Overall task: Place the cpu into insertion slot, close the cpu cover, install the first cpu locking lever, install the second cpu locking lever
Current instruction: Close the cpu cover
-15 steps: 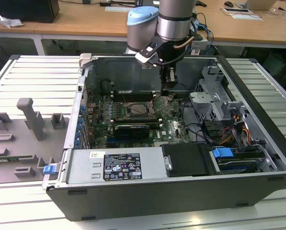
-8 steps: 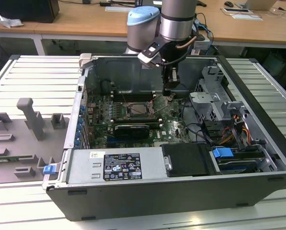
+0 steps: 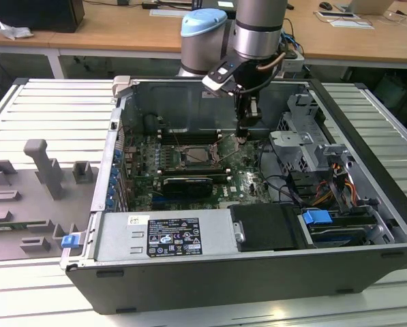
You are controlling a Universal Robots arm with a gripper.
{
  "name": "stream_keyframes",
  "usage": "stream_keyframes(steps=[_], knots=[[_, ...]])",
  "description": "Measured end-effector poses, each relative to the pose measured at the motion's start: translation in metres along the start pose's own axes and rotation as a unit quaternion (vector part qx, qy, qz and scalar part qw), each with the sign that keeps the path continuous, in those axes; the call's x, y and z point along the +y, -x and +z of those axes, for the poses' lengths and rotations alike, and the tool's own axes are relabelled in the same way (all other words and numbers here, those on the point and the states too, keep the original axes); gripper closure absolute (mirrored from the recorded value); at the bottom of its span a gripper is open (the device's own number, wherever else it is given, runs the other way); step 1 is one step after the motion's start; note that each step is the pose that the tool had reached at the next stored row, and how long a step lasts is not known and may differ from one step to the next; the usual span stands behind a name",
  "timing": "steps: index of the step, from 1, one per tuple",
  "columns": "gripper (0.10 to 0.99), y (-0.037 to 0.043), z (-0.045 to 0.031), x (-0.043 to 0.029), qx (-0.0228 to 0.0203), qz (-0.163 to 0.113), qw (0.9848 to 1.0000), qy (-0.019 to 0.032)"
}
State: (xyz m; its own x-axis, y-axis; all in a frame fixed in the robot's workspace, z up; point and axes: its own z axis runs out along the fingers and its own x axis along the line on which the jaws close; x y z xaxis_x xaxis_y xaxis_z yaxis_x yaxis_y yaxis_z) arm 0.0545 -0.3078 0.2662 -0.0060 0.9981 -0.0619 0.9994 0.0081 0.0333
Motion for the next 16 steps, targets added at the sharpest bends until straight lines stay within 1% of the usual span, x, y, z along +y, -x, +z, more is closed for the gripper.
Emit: stream_keyframes(steps=[3,5,6,8,9,10,13,16], knots=[[0.980,-0.0001,0.0022,0.0039,0.0000,0.000,1.0000,-0.0006],[0.980,-0.0004,0.0067,0.0061,0.0000,-0.001,1.0000,-0.0029],[0.980,-0.0004,0.0083,0.0074,0.0001,-0.001,1.0000,-0.0052],[0.980,-0.0005,0.0096,0.0107,0.0000,-0.001,1.0000,-0.0080],[0.980,-0.0007,0.0110,0.0135,0.0001,-0.001,0.9999,-0.0106],[0.980,-0.0008,0.0121,0.0146,0.0001,-0.001,0.9999,-0.0131],[0.980,-0.0011,0.0150,0.0155,0.0002,-0.003,0.9999,-0.0150],[0.980,-0.0015,0.0170,0.0174,0.0001,-0.004,0.9999,-0.0150]])
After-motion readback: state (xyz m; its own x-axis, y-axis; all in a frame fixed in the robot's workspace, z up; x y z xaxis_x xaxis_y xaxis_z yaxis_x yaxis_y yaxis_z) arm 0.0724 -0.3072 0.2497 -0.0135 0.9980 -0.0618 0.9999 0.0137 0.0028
